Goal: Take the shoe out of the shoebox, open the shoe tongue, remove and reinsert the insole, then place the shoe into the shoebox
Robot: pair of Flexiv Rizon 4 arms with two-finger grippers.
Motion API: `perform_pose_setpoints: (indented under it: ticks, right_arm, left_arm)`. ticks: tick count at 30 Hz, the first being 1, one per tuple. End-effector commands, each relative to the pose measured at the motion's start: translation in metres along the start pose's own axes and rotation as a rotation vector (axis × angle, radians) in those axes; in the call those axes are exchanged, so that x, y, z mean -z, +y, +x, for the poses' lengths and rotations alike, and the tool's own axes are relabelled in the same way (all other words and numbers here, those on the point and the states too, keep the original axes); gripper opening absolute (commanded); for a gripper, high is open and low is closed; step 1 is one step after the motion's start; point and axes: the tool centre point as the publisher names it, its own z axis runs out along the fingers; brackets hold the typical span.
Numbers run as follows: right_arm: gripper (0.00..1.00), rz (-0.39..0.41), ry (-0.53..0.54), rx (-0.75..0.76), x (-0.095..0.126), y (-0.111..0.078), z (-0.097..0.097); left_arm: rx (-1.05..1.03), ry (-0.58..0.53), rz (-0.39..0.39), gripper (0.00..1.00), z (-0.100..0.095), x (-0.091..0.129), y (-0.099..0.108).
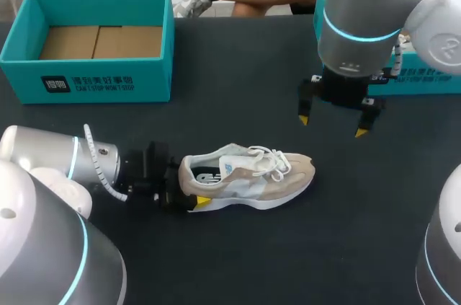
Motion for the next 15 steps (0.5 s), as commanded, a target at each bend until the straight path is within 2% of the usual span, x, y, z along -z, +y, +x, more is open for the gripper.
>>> perform_pose_setpoints:
  ticks: [1,7,15]
  right_arm:
    - [1.0,-0.01,-0.049,-0.003,-0.016,-0.021,0.033]
    - [1.0,0.032,0.0,-0.016,-0.03,-0.05,0.06]
    - [1.0,0.064,0.031,-0.08,-0.052,-0.067,0.079]
  left_arm:
    - [0.002,-0.002,-0.004,0.0,0.001,-0.004,0.008]
    - [0.002,-0.002,-0.004,0.0,0.001,-0.004,0.008]
    - [0.002,-0.002,-0.004,0.0,0.001,-0.004,0.008]
